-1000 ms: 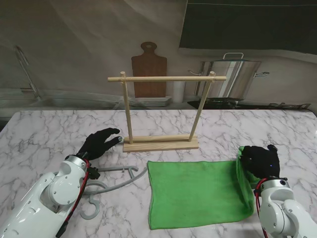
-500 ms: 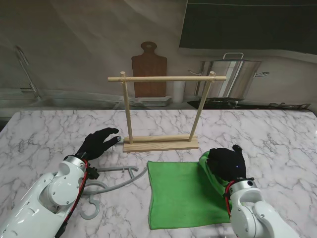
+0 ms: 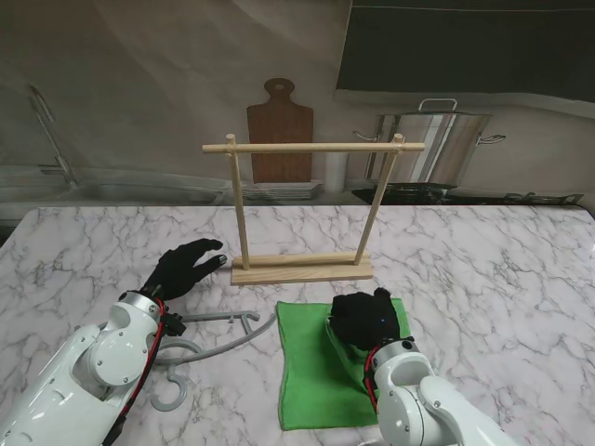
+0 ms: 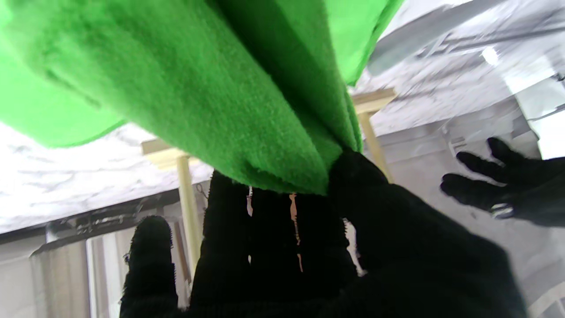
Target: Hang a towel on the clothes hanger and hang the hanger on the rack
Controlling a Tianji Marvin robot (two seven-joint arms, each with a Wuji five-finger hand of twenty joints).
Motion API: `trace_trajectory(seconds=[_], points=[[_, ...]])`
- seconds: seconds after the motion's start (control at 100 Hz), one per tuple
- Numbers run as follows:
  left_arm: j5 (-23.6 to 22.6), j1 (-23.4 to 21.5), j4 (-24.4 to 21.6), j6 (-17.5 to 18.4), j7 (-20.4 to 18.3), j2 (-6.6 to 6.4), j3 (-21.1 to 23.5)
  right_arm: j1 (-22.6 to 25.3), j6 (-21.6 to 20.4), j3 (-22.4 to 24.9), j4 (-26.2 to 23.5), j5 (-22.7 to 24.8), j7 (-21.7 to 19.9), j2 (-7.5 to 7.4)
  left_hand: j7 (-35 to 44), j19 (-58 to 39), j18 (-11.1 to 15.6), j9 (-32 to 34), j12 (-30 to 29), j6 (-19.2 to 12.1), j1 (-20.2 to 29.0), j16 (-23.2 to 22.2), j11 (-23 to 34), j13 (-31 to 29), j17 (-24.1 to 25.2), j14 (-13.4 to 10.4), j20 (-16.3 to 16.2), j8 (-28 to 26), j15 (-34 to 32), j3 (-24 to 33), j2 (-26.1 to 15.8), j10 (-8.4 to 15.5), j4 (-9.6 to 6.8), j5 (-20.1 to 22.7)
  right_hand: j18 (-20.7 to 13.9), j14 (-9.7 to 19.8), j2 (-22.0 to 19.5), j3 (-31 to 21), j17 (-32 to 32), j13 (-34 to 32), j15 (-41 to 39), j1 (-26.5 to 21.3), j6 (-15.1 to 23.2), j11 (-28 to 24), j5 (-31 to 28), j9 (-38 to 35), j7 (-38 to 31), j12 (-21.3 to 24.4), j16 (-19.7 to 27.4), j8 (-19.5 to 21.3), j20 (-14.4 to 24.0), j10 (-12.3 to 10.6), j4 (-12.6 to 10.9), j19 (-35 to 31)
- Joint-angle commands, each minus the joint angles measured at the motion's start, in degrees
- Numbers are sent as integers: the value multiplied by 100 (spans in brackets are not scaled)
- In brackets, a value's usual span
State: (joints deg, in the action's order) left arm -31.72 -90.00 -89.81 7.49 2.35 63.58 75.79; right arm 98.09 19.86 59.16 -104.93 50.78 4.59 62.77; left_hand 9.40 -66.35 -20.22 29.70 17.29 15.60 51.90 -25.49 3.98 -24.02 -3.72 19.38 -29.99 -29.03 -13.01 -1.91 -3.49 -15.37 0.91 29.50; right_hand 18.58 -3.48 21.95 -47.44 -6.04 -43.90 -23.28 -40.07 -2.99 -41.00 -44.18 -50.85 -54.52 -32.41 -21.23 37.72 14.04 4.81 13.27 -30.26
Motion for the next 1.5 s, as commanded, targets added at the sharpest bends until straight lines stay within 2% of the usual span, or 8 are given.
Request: trace_trajectory(seconds=[0.0,0.13,0.24,0.35,0.45,0.62,0.83,1.49], points=[[-10,-23,-12,10,-60,10,-2,-10,-24,-129,87,-67,-17,31,-102,3475,-13,-159,-7,-36,6,-20,-43,69,97,-51,-123,31,50,-38,-302,-4,40,-179,80,20,-246,-198,147,37,-64,-332,129,-79,-320,30,-383,40,-34,36,-61,51,56,-96],[-25,-28,-15,13,-56,9,2,-146,-112,-333,263,-277,-294,-7,-100,3480,-19,-155,-6,-37,4,-21,-41,66,100,-52,-124,30,49,-39,-305,1,41,-175,-18,82,-387,155,343,299,191,-227,588,127,-119,253,-100,276,110,-610,-178,-166,10,-221],[-28,-20,-7,12,-68,6,-6,-223,-408,-393,333,-362,-795,-109,-101,3483,-21,-161,-7,-40,4,-20,-43,67,98,-51,-125,31,51,-38,-305,-7,40,-179,-11,39,-348,417,483,699,525,849,1377,779,720,744,853,796,227,-1708,-244,-258,-181,-232],[-29,-6,2,9,-83,4,-21,-268,-727,-389,308,-360,-1335,-223,-102,3485,-15,-166,-8,-36,2,-18,-45,75,99,-49,-126,31,55,-39,-305,-1,40,-182,-22,34,-477,936,669,1171,915,1939,2021,1347,1076,1287,2461,1143,344,-1376,-205,-354,-756,-155],[-32,3,8,3,-91,2,-32,-295,-960,-350,230,-330,-1806,-317,-100,3487,-14,-158,-6,-40,10,-20,-41,68,100,-59,-126,31,51,-36,-304,-1,39,-178,-80,76,-692,1698,886,1643,1338,2155,2405,1887,1933,1897,3206,1469,533,-1616,-196,-403,-816,-15],[-35,9,11,0,-94,1,-40,-280,-1209,-246,134,-448,-2083,-371,-99,3488,-16,-156,-6,-38,10,-21,-41,64,98,-56,-128,30,49,-37,-305,7,40,-176,-38,52,-976,2266,995,1955,1725,2603,1279,2241,2941,2384,3729,1858,740,-2048,-219,-309,-897,130],[-43,5,13,10,-82,2,-35,-108,-1571,-64,76,-631,-1658,-294,-102,3487,-15,-159,-7,-37,6,-22,-42,62,95,-56,-131,31,47,-39,-300,-2,40,-183,-34,61,-842,2263,803,1731,1683,2562,1058,1864,2667,2231,3531,1785,733,-1999,-178,-394,-924,44],[-68,-11,-6,-8,-83,0,-32,400,-1890,1355,109,368,-1398,-278,-101,3482,-16,-161,-7,-36,11,-22,-41,70,98,-46,-137,31,49,-41,-307,-2,40,-181,-173,110,312,1707,764,2182,1878,1810,2123,2017,3475,3188,3774,1924,872,-2093,55,-483,-977,-259]])
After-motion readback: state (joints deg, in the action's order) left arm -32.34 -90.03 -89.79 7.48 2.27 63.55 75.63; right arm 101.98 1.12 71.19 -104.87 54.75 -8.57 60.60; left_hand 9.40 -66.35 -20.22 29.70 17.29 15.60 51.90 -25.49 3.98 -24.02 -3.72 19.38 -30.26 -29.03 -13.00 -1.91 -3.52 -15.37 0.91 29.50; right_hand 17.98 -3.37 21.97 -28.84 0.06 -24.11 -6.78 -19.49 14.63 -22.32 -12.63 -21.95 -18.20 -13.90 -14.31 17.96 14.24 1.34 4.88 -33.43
